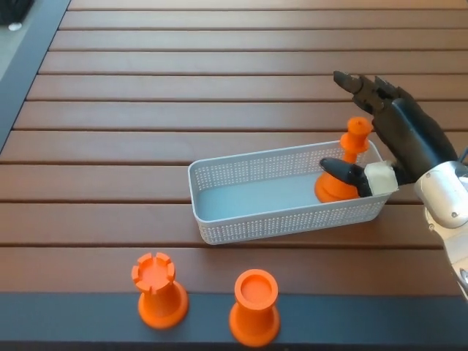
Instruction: Using the right hand to place 3 different shape and weight chess pieces into a small container
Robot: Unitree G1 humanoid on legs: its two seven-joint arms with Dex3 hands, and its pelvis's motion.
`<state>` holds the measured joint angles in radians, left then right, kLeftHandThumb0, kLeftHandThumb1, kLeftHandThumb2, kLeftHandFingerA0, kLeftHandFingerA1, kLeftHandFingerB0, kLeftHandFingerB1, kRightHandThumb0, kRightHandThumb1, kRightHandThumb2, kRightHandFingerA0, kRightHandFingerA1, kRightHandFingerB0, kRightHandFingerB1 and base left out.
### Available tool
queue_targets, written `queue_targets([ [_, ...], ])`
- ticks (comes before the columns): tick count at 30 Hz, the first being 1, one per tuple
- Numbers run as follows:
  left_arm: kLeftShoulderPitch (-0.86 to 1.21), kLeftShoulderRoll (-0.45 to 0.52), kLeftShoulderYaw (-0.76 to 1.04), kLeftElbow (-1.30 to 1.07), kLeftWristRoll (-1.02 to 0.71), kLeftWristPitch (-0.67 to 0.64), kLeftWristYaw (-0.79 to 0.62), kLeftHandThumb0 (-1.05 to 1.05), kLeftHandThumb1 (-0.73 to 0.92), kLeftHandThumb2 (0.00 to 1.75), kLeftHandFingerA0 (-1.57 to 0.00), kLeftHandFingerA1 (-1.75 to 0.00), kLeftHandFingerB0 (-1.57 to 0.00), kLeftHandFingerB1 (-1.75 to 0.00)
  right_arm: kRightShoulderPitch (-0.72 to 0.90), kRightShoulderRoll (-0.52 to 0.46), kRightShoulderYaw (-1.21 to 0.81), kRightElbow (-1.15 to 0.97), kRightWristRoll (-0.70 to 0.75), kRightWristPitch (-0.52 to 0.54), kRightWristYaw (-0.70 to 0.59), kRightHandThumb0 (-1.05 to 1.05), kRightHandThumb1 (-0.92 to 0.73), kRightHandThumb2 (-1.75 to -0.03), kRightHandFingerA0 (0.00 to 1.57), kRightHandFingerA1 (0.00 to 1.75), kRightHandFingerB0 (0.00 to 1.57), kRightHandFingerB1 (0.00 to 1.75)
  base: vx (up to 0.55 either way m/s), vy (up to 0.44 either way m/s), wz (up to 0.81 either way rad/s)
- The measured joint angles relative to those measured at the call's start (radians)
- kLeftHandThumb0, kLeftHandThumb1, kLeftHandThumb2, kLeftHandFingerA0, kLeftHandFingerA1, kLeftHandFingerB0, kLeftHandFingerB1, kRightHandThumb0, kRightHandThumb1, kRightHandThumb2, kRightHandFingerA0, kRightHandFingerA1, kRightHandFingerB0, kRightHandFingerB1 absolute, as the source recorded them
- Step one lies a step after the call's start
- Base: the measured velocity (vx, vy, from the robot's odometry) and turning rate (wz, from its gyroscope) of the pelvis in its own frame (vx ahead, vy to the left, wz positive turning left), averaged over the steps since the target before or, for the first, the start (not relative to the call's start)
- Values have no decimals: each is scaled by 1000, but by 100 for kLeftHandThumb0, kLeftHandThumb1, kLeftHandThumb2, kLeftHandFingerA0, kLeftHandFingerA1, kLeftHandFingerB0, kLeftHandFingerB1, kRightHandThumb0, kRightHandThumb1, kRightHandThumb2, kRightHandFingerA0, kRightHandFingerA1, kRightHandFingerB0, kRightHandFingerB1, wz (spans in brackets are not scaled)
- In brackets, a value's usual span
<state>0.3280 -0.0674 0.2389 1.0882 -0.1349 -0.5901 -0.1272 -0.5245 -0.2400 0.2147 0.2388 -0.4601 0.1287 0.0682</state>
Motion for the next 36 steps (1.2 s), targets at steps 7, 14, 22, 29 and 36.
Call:
queue_targets([
  [7,2,1,2,-2,1,4,15,-26,7,175,-155,-130,-150,-120,27,-30,-23,-138,-18,21,-2,-103,-67,-61,0,0,0,0,0,0,0],
  [14,-1,2,2,13,1,5,21,-5,40,120,-145,-132,-145,-131,163,-30,-98,-400,-36,74,-7,-97,-67,-85,0,0,0,0,0,0,0],
  [22,-8,0,3,20,1,5,29,-20,10,174,-153,-135,-146,-124,400,21,-132,-705,-66,96,-12,-98,-62,-95,0,15,0,0,0,0,0],
  [29,-17,-3,8,13,0,6,34,-21,10,175,-157,-131,-148,-123,699,84,-88,-948,-96,101,-16,-90,-56,-92,0,18,0,2,0,0,0],
  [36,-16,-8,15,0,-4,12,31,-5,45,123,-144,-132,-146,-131,1021,103,31,-1067,-156,101,-21,-92,-49,-83,0,0,0,2,0,0,0],
])
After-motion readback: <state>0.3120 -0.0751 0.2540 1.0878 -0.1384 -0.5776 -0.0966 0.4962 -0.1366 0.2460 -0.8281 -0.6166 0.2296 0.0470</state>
